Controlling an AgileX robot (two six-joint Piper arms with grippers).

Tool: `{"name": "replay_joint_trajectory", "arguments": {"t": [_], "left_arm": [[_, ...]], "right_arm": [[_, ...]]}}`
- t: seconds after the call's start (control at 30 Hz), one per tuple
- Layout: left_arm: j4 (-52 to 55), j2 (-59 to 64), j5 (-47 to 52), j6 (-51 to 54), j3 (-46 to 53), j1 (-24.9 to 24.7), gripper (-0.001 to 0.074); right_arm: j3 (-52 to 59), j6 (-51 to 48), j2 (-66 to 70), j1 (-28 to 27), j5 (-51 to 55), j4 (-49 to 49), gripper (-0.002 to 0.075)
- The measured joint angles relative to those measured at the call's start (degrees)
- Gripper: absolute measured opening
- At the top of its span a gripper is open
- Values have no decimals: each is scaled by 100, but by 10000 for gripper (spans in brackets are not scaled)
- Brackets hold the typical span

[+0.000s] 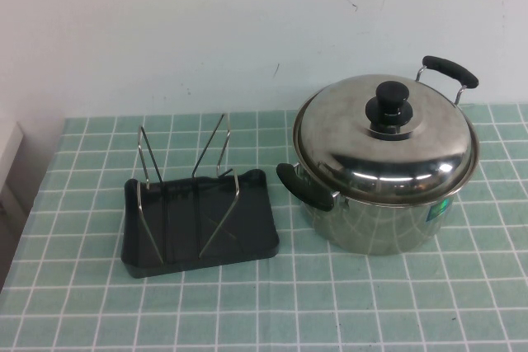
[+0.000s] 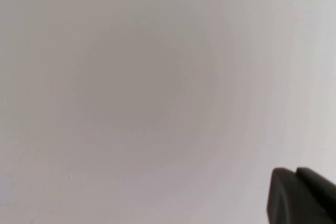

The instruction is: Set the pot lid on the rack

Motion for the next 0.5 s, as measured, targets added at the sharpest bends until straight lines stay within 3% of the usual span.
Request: {"name": "replay_joint_trajectory", "arguments": {"t": [0.17,0.27,0.33,0.5], "left_arm": [[295,543,-180,-846,-522,0,-3],[1013,902,-373,-1592,-560,0,-3],[1634,1176,-549,-2148,-560,0,-4],[3196,1787,-1333,-3491,-560,0,-3]], "right_arm": [[-714,378,1321,0,194,-35,-1],[-818,779,2192,0,-205,-473,-1],[-818,1371,2791,23,-740,-1171,-1],[-1043,3366,4171,180,-2826,-3963,-1]]}}
